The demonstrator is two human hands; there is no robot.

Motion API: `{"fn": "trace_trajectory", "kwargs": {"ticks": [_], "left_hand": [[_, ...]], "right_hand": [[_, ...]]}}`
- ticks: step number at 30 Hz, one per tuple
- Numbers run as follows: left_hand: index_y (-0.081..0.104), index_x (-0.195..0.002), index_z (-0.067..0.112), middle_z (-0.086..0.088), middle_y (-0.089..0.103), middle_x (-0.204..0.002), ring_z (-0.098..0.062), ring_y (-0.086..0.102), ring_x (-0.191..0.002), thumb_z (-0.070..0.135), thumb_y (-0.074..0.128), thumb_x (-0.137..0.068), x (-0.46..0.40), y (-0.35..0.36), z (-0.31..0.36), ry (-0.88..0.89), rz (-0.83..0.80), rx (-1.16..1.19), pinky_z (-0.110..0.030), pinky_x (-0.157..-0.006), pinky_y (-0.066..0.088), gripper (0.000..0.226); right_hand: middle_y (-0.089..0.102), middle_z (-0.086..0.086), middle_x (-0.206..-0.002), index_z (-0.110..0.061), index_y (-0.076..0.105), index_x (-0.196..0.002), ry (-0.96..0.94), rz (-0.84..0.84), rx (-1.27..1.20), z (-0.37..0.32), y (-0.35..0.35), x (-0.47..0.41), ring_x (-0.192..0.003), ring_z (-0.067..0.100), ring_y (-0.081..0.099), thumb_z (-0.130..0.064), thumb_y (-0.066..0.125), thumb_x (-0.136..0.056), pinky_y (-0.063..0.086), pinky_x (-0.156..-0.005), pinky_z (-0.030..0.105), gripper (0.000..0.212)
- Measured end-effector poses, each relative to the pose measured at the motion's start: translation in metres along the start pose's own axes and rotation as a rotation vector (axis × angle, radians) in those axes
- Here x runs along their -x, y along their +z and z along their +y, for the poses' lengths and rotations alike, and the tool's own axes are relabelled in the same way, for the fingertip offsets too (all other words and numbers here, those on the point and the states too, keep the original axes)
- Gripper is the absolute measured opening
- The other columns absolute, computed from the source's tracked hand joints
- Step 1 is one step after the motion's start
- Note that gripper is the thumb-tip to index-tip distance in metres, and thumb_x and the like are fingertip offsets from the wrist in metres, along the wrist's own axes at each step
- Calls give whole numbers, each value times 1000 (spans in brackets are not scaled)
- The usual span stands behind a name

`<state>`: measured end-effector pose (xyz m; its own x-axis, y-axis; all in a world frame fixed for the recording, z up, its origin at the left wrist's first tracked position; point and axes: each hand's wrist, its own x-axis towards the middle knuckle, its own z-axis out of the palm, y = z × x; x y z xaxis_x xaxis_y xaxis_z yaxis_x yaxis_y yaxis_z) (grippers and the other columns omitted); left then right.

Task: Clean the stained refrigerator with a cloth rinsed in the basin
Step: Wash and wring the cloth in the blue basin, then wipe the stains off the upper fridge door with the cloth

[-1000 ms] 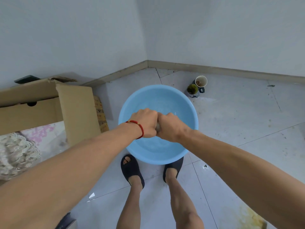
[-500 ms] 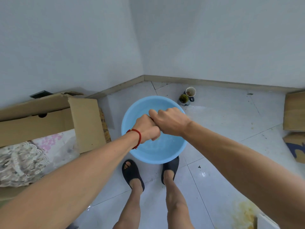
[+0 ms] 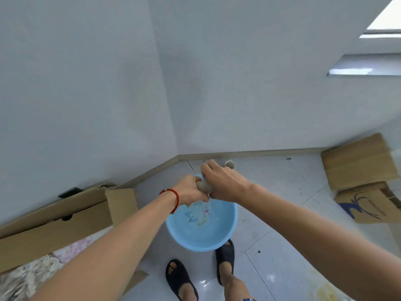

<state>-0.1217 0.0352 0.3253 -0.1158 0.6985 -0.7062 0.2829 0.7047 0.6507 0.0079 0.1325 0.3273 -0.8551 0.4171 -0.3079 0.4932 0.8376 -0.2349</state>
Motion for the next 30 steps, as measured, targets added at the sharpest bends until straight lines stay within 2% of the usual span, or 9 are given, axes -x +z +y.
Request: {"fn": "trace_trajectory", "kwargs": {"ticks": [5,7,10,15,18,21,24,26,30], "left_hand": [[71,-98,31,14,68,-89,-5,63,-78,51,82,-77,48,-30,28,324,7,-215,-27,-71,55,31],[75,-104,36,14,70,-99,-2,65,-92,47,86,-74,63,-35,45,493,59,-263,-29,-86,54,34],[76,-105,36,12,68,-102,-4,65,-95,37,91,-72,80,-27,75,658,13,-206,-22,-87,50,36],[65,-125,33,-6,64,-119,-23,71,-100,10,88,-77,115,7,131,787,-77,39,-29,-86,59,58],[56,-136,26,-11,65,-122,-24,74,-103,0,82,-81,144,36,160,745,-114,201,-36,-93,59,66],[63,-131,18,-11,74,-116,-24,73,-107,1,79,-85,160,66,178,756,-125,241,-37,-94,58,53],[71,-120,10,-10,77,-109,-25,73,-107,2,74,-90,177,115,202,750,-110,250,-35,-94,58,31],[71,-118,7,-13,77,-109,-27,73,-106,2,67,-94,194,157,221,717,-166,287,-36,-95,57,25],[70,-119,5,-12,76,-112,-27,73,-104,-3,53,-101,215,226,258,737,-151,229,-36,-91,59,27]], "right_hand": [[58,-6,-96,-25,52,-102,251,-41,-460,-10,-42,62,-79,16,54,-44,87,-72,39,-63,31,50],[64,-8,-84,-25,61,-97,355,6,-648,-14,-55,96,-72,10,57,-58,84,-72,43,-62,28,47],[68,-4,-73,-14,72,-96,427,89,-936,-23,-73,144,-65,9,62,-58,75,-87,47,-61,26,44],[75,7,-98,-9,76,-112,428,338,-1393,-25,-94,219,-92,18,70,-45,57,-104,54,-77,35,41],[73,5,-96,-13,75,-111,456,523,-1642,-19,-99,253,-91,17,67,-36,49,-105,55,-82,38,35],[73,3,-98,-15,71,-113,495,677,-1525,-15,-101,277,-93,20,67,-41,52,-88,58,-83,39,41],[74,-6,-113,-29,60,-131,393,754,-1330,-15,-100,313,-104,12,70,-48,66,-92,59,-93,35,44],[75,-6,-111,-29,62,-125,430,840,-1258,-7,-95,349,-103,12,71,-42,76,-91,59,-94,34,39],[74,17,-114,-17,67,-123,460,982,-1579,36,-82,429,-107,34,72,-16,67,-89,60,-94,50,35]]}}
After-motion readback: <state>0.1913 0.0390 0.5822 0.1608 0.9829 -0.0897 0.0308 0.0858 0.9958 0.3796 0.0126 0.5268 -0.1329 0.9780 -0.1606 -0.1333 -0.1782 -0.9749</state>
